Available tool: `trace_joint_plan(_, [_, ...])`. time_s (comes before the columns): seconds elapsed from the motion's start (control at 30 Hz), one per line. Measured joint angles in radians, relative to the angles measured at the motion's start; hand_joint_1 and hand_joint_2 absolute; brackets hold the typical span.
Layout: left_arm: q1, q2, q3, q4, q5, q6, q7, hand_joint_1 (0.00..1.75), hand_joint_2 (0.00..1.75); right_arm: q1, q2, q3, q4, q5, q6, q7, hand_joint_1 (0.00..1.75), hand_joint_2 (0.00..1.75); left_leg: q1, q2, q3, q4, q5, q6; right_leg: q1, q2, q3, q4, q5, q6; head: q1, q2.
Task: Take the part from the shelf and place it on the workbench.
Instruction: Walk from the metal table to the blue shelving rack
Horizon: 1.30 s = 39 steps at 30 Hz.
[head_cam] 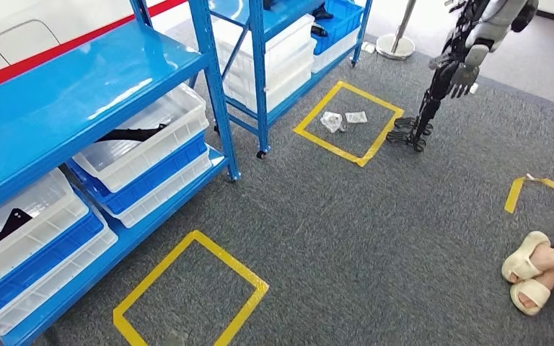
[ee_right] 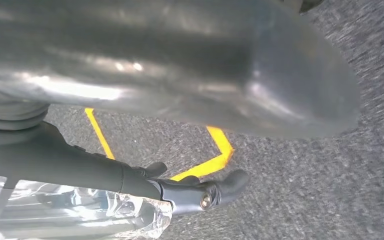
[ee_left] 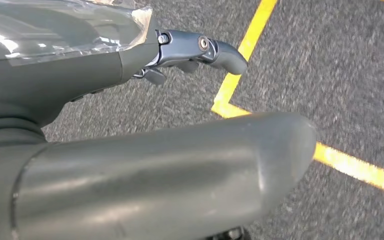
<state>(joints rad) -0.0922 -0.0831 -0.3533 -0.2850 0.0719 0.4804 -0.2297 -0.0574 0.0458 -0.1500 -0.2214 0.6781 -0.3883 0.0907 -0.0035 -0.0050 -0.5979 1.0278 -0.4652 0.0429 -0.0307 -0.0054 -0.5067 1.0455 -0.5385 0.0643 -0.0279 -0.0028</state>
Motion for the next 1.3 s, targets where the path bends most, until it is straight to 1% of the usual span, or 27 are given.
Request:
trace_joint_plan(0.07, [-0.001,0.000,0.000,0.000,0.000,0.001,0.000,0.00,0.00,-0.003,0.000,0.000,0.000,0.001,0.000,0.000,0.00,0.00,-0.001,-0.002,0.023,-0.008,-0.005,0.015,0.000,0.001,-0.039,0.072,-0.029,-0.007,0.003,0.000])
trace_joint_plan(0.13, [-0.001,-0.001,0.000,0.000,0.000,0.001,0.000,0.00,0.00,-0.002,0.000,0.000,0.000,0.002,0.000,-0.001,0.00,0.00,-0.006,-0.003,0.033,-0.008,-0.015,0.025,0.004,0.002,-0.118,0.197,-0.069,-0.018,0.006,0.000])
trace_joint_plan(0.17, [0.000,-0.002,0.000,0.000,0.000,0.001,0.000,0.00,0.00,0.000,0.000,-0.001,0.000,0.002,0.000,-0.001,0.00,0.00,-0.008,-0.005,0.038,-0.008,-0.020,0.028,0.006,0.002,-0.155,0.243,-0.079,-0.017,0.007,0.000])
trace_joint_plan(0.2, [0.001,-0.002,0.000,0.000,0.000,0.001,0.000,0.00,0.00,0.002,-0.001,-0.001,0.000,0.002,0.000,0.000,0.00,0.00,-0.010,-0.008,0.045,-0.008,-0.026,0.030,0.008,0.003,-0.179,0.259,-0.073,-0.013,0.007,0.000])
trace_joint_plan(0.23, [0.002,-0.002,0.000,0.000,0.000,0.001,0.000,0.00,0.00,0.005,-0.001,-0.001,0.000,0.002,0.000,0.000,0.00,0.00,-0.011,-0.011,0.054,-0.008,-0.033,0.029,0.010,0.003,-0.182,0.235,-0.049,-0.005,0.007,0.000])
trace_joint_plan(0.3, [0.002,-0.003,0.000,0.000,0.000,0.001,0.000,0.00,0.00,0.007,-0.003,-0.001,0.001,0.002,0.000,0.000,0.00,0.00,-0.012,-0.014,0.072,-0.008,-0.049,0.025,0.013,0.003,-0.149,0.108,0.033,0.010,0.009,0.000])
trace_joint_plan(0.33, [0.002,-0.003,0.000,0.000,0.000,0.001,0.000,0.00,0.00,0.007,-0.003,-0.001,0.001,0.002,0.000,0.000,0.00,0.00,-0.014,-0.015,0.081,-0.007,-0.057,0.022,0.015,0.002,-0.131,0.050,0.058,0.008,0.009,0.000])
trace_joint_plan(0.37, [0.002,-0.003,0.000,0.000,0.000,0.001,0.000,0.00,0.00,0.006,-0.004,-0.002,0.001,0.002,0.000,0.000,0.00,0.00,-0.015,-0.015,0.085,-0.007,-0.064,0.017,0.018,0.002,-0.117,0.013,0.073,0.000,0.009,0.000])
trace_joint_plan(0.43, [0.002,-0.004,0.000,0.000,0.000,0.000,0.000,0.00,0.00,0.006,-0.004,-0.002,0.001,0.003,0.000,0.000,0.00,0.00,-0.017,-0.015,0.093,-0.003,-0.072,0.007,0.023,0.002,-0.109,-0.003,0.072,-0.026,0.009,0.000])
trace_joint_plan(0.5, [0.001,-0.003,0.000,0.000,0.000,0.001,0.000,0.00,0.00,0.007,-0.003,-0.002,0.001,0.003,0.000,0.001,0.00,0.00,-0.016,-0.014,0.092,0.010,-0.077,-0.002,0.015,0.004,-0.095,-0.009,0.077,-0.039,0.008,0.000])
trace_joint_plan(0.57, [-0.002,-0.002,0.000,0.000,-0.001,0.000,-0.002,0.00,0.00,0.005,-0.002,-0.002,0.001,0.003,0.000,0.001,0.00,0.00,-0.012,-0.011,0.059,0.077,-0.093,-0.014,0.005,0.004,-0.074,-0.017,0.073,-0.047,0.007,0.000])
trace_joint_plan(0.67, [-0.001,-0.002,0.000,0.000,0.002,-0.001,-0.007,0.00,0.00,0.004,-0.002,-0.003,0.001,0.000,0.000,-0.001,0.00,0.00,0.004,-0.005,-0.051,0.238,-0.154,-0.036,0.003,0.004,-0.057,-0.020,0.061,-0.056,0.006,0.000])
trace_joint_plan(0.7, [0.000,-0.002,0.000,0.000,0.002,-0.001,-0.008,0.00,0.00,0.005,-0.001,-0.003,0.001,-0.001,0.000,-0.002,0.00,0.00,0.009,-0.003,-0.079,0.258,-0.161,-0.042,0.002,0.004,-0.052,-0.020,0.056,-0.057,0.005,0.000])
trace_joint_plan(0.73, [0.000,-0.002,0.000,0.000,0.002,-0.001,-0.008,0.00,0.00,0.006,-0.001,-0.003,0.001,-0.004,0.000,-0.002,0.00,0.00,0.014,-0.001,-0.090,0.246,-0.144,-0.047,-0.001,0.005,-0.045,-0.020,0.051,-0.055,0.005,0.000])
trace_joint_plan(0.77, [0.000,-0.001,0.000,0.000,0.002,-0.001,-0.009,0.00,0.00,0.007,-0.001,-0.004,0.001,-0.006,0.000,-0.002,0.00,0.00,0.018,0.001,-0.085,0.201,-0.104,-0.050,-0.003,0.006,-0.037,-0.020,0.045,-0.051,0.005,0.000])
trace_joint_plan(0.8, [0.000,-0.001,0.000,0.000,0.002,-0.001,-0.010,0.00,0.00,0.007,0.000,-0.004,0.001,-0.008,0.001,-0.002,0.00,0.00,0.021,0.002,-0.066,0.135,-0.051,-0.050,-0.005,0.007,-0.029,-0.020,0.039,-0.047,0.005,0.000])
trace_joint_plan(0.83, [0.000,-0.001,0.000,0.000,0.002,0.000,-0.011,0.00,0.00,0.007,0.001,-0.005,0.001,-0.011,0.003,-0.003,0.00,0.00,0.021,0.004,-0.047,0.077,-0.018,-0.049,-0.005,0.008,-0.022,-0.020,0.033,-0.042,0.005,0.000])
trace_joint_plan(0.87, [0.000,-0.001,0.000,0.000,0.002,-0.001,-0.012,0.00,0.00,0.006,0.001,-0.007,0.001,-0.015,0.006,-0.003,0.00,0.00,0.020,0.004,-0.033,0.035,-0.008,-0.045,-0.005,0.009,-0.018,-0.020,0.028,-0.036,0.004,0.000])
trace_joint_plan(0.93, [0.000,-0.001,0.000,0.000,0.003,-0.001,-0.013,0.00,0.00,0.005,0.003,-0.011,0.001,-0.025,0.015,-0.005,0.00,0.00,0.013,0.003,-0.022,0.016,-0.016,-0.033,-0.003,0.009,-0.020,-0.020,0.021,-0.023,0.004,0.000])
trace_joint_plan(1.0, [0.002,0.000,0.000,0.000,0.004,0.000,-0.014,0.00,0.00,0.003,0.003,-0.015,0.001,-0.032,0.020,-0.009,0.00,0.00,0.010,0.003,-0.010,0.008,0.004,-0.017,-0.002,0.008,-0.018,-0.019,0.013,-0.009,0.003,0.000])
trace_joint_plan(1.07, [0.000,0.000,0.000,0.000,0.004,0.000,-0.015,0.00,0.00,0.002,0.002,-0.022,0.001,-0.034,0.022,-0.012,0.00,0.00,0.012,0.007,0.002,-0.005,0.015,-0.004,0.001,0.007,-0.034,0.030,-0.014,-0.008,0.005,0.000])
trace_joint_plan(1.13, [-0.003,-0.001,0.000,0.000,0.004,-0.001,-0.016,0.00,0.00,0.001,0.001,-0.026,0.001,-0.035,0.024,-0.014,0.00,0.00,0.011,0.010,0.007,-0.011,0.015,0.005,0.003,0.007,-0.098,0.150,-0.065,-0.018,0.009,0.000])
trace_joint_plan(1.17, [-0.003,-0.001,0.000,0.000,0.004,-0.001,-0.016,0.00,0.00,0.003,0.001,-0.027,0.001,-0.035,0.024,-0.014,0.00,0.00,0.009,0.010,0.007,-0.011,0.013,0.009,0.004,0.007,-0.134,0.212,-0.084,-0.019,0.010,0.000])
trace_joint_plan(1.2, [-0.002,-0.001,0.000,0.000,0.004,-0.001,-0.016,0.00,0.00,0.004,0.001,-0.028,0.001,-0.036,0.025,-0.014,0.00,0.00,0.007,0.009,0.008,-0.010,0.011,0.011,0.005,0.007,-0.161,0.251,-0.091,-0.017,0.010,0.000])
trace_joint_plan(1.23, [-0.002,-0.001,0.001,0.000,0.004,-0.001,-0.016,0.00,0.00,0.006,0.000,-0.029,0.001,-0.037,0.025,-0.014,0.00,0.00,0.006,0.008,0.009,-0.010,0.009,0.011,0.005,0.007,-0.171,0.255,-0.083,-0.012,0.010,0.000])
trace_joint_plan(1.27, [-0.002,-0.001,0.001,0.000,0.004,-0.001,-0.016,0.00,0.00,0.007,-0.001,-0.029,0.001,-0.037,0.025,-0.014,0.00,0.00,0.005,0.008,0.012,-0.010,0.007,0.011,0.005,0.006,-0.162,0.219,-0.058,-0.004,0.010,0.000])
trace_joint_plan(1.3, [-0.002,-0.002,0.001,0.000,0.004,-0.001,-0.016,0.00,0.00,0.007,-0.001,-0.029,0.001,-0.037,0.025,-0.014,0.00,0.00,0.005,0.007,0.015,-0.009,0.005,0.008,0.005,0.004,-0.136,0.152,-0.024,0.004,0.011,0.000])
